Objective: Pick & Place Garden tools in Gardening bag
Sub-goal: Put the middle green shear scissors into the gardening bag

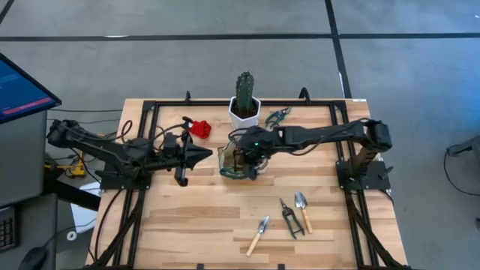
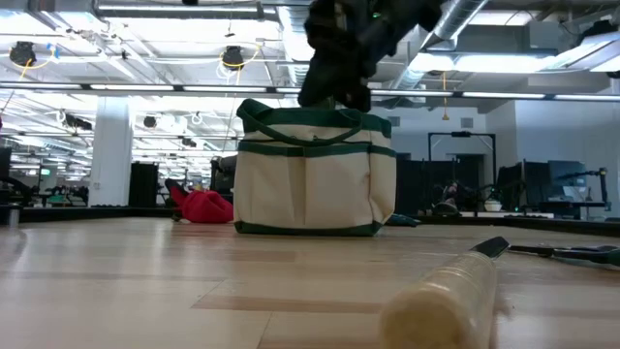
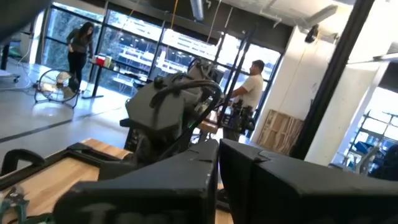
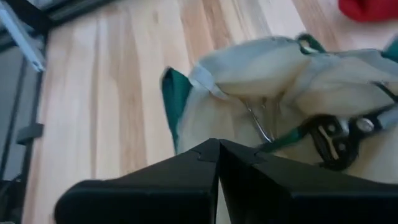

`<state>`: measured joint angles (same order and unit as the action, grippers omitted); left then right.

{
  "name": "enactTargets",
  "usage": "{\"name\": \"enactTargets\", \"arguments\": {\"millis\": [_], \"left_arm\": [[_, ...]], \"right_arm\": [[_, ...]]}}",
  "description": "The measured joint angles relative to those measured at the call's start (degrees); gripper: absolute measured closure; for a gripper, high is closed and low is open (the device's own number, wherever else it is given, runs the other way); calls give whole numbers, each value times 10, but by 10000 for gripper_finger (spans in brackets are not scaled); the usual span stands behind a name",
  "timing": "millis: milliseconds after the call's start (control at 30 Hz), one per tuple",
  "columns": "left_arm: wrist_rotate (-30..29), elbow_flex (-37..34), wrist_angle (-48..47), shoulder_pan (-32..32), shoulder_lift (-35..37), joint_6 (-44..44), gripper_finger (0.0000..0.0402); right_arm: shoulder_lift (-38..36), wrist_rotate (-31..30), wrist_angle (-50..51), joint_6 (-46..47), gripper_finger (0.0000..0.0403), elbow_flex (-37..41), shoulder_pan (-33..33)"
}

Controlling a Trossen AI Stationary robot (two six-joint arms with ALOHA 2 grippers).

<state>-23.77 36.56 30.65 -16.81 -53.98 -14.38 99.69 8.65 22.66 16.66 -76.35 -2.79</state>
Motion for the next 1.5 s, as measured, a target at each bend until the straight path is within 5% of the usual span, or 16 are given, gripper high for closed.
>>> {"name": "enactTargets", "arguments": {"millis": [400,800,1233,1500], "left_arm": [[-15,0,-19,-20,52,30,399],[-29,0,-38,-20,55,35,399],[-30,0,-57,-20,55,34,399],[-44,0,-73,-36,71,47,399]], "right_arm": [[119,-134,173,-26,403,-162,-14],[133,-138,210,-34,399,-195,-16],[133,-137,236,-67,242,-187,-10],[155,-130,239,-66,208,-189,-6]]}}
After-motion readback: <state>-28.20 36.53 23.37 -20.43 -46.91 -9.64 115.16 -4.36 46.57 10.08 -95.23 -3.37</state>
